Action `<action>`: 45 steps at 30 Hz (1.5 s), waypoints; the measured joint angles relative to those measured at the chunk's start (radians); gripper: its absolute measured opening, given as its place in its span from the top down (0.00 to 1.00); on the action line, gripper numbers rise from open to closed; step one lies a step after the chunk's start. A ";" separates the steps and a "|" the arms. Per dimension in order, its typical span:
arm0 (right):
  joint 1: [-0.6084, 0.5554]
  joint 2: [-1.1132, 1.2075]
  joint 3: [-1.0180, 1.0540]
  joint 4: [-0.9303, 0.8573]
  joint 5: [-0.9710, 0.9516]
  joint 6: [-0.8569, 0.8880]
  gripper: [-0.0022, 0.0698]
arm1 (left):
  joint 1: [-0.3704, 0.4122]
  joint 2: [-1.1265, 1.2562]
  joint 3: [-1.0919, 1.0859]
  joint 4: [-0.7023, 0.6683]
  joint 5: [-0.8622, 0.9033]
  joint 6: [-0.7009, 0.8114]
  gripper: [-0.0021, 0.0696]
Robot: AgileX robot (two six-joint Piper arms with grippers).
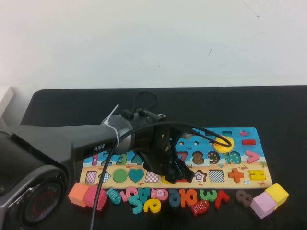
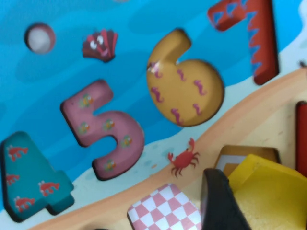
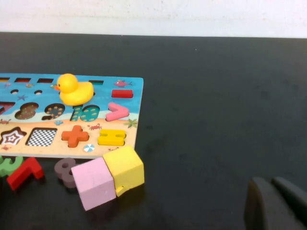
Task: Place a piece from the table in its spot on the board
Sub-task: Place the "Pentagon" into the hole of the Pentagon
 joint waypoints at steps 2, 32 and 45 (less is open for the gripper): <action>0.000 0.000 0.000 0.000 0.000 0.000 0.94 | 0.001 0.005 0.000 0.002 0.000 -0.006 0.54; 0.000 0.000 0.000 0.000 0.000 0.000 0.94 | 0.002 0.007 -0.002 0.006 -0.013 -0.089 0.54; 0.000 0.000 0.000 0.000 0.000 0.000 0.94 | 0.002 0.007 -0.002 0.010 -0.025 -0.136 0.54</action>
